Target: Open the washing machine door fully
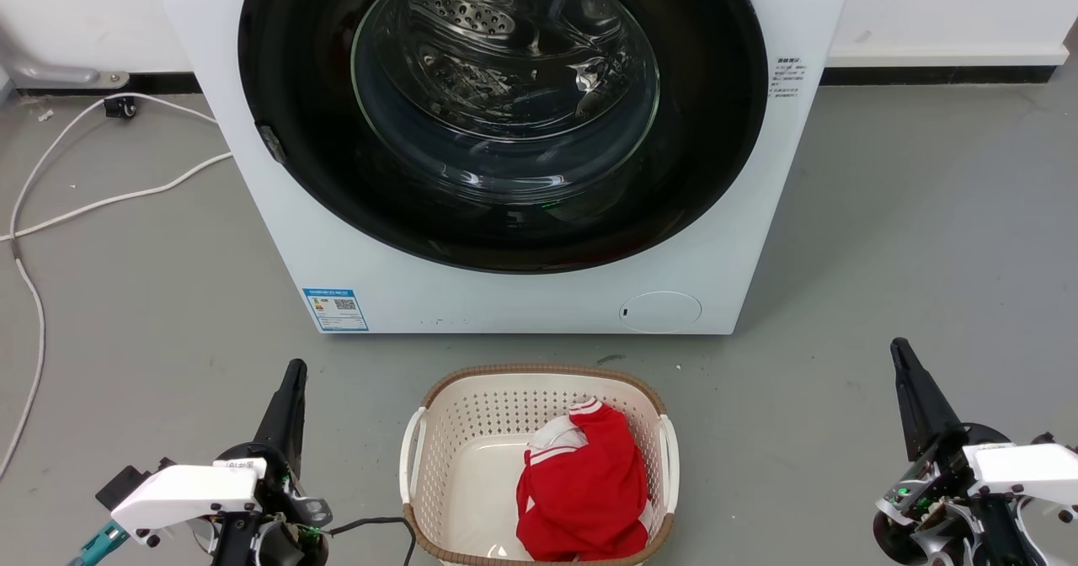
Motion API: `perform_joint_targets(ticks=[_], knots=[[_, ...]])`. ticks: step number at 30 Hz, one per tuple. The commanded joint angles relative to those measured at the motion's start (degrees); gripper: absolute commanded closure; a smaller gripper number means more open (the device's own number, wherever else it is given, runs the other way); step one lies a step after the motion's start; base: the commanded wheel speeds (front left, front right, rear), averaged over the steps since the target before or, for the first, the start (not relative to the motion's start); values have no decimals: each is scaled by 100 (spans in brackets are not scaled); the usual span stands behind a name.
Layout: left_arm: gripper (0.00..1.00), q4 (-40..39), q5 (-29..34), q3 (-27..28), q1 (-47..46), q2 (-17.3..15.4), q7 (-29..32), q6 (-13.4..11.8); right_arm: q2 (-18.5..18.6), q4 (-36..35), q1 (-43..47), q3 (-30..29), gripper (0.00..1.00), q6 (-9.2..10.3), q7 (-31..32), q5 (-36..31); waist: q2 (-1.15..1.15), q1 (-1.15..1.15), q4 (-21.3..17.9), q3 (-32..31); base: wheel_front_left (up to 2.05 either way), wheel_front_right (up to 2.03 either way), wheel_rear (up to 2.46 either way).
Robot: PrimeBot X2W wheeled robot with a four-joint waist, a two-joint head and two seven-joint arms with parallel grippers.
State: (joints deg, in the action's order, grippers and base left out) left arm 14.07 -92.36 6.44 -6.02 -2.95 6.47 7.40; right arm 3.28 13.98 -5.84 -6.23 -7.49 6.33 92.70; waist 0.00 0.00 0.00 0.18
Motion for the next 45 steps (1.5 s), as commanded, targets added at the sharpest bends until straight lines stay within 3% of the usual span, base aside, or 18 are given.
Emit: perform_joint_targets(ticks=[1,10,11,20,27,45], knots=[[100,3,26,22,-40,5,15,17,-22,8,-69,-8,100,0,7,-43,0,0,0,0,0,0,0],[100,3,28,22,-40,6,16,17,-25,8,-70,-13,100,0,14,-51,0,0,0,0,0,0,0],[0,-2,-1,-1,-1,0,-1,0,-6,-2,-1,-6,0,0,-2,-2,0,0,0,0,0,0,0],[0,-165,43,-255,-34,2,-230,0,-9,-170,70,119,0,0,-261,-28,0,0,9,8,0,0,0],[0,-402,400,-356,-72,-13,-451,2,-11,-284,97,140,0,0,-449,-451,0,0,13,13,0,0,0],[0,-1221,2533,-303,-57,0,-873,5,-17,-1135,131,292,0,0,-866,-3427,0,0,-23,35,0,0,0]])
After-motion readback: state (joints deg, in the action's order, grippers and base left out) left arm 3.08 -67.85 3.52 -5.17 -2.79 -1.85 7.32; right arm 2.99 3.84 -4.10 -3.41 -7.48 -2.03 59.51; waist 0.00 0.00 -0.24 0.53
